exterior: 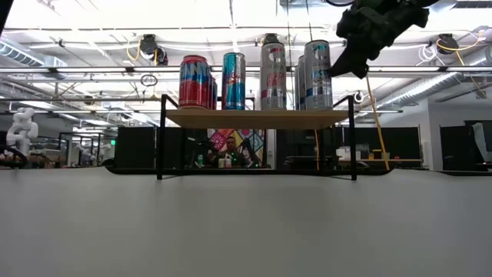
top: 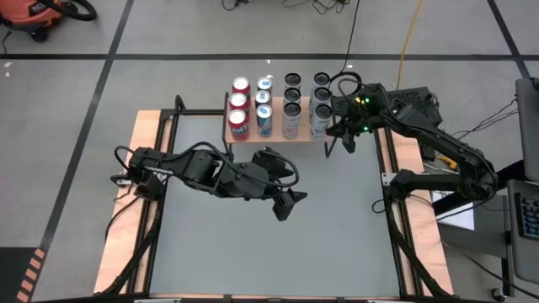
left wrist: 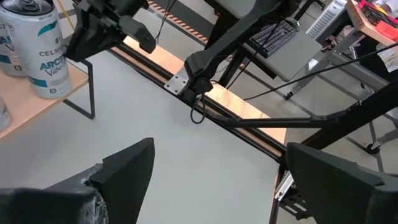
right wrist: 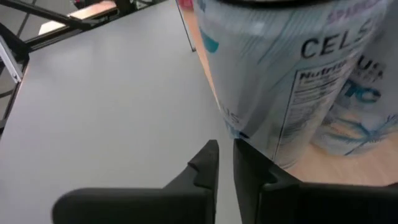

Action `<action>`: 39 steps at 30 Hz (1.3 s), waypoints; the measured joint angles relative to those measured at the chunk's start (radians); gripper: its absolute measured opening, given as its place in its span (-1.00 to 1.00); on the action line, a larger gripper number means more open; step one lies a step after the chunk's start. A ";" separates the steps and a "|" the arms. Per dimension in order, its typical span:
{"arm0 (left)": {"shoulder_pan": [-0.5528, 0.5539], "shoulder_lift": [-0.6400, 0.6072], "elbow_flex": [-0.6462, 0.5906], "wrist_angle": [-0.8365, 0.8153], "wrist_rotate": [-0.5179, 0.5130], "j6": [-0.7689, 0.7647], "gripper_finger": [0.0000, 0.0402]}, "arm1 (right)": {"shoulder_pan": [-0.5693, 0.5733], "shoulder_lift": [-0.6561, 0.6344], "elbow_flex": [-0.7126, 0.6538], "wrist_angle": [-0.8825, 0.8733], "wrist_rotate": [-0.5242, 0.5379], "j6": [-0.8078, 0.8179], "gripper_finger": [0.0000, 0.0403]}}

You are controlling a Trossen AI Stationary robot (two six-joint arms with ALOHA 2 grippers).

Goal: Place canned beverage on shelf
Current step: Put the white-blue soda can on the shelf aligned with the other white-blue soda cans, then return to Home Position

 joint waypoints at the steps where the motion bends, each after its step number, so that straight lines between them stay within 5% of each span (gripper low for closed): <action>1: 0.000 0.000 0.000 0.000 0.000 0.000 0.82 | 0.000 0.000 0.000 0.010 0.000 0.003 -0.93; 19: 0.009 0.000 0.000 0.000 -0.002 0.003 0.82 | 0.000 -0.008 0.000 0.012 0.000 0.050 -0.95; 26: 0.043 -0.011 -0.001 0.006 0.009 0.034 0.78 | 0.011 -0.113 -0.001 -0.041 -0.125 0.109 -0.95; 30: 0.044 -0.055 -0.001 -0.002 0.005 0.147 0.56 | 0.022 -0.202 0.000 -0.037 -0.210 0.133 -0.95; 39: 0.066 -0.162 0.000 -0.182 -0.001 0.304 -0.33 | 0.042 -0.335 0.000 -0.038 -0.210 0.193 -0.95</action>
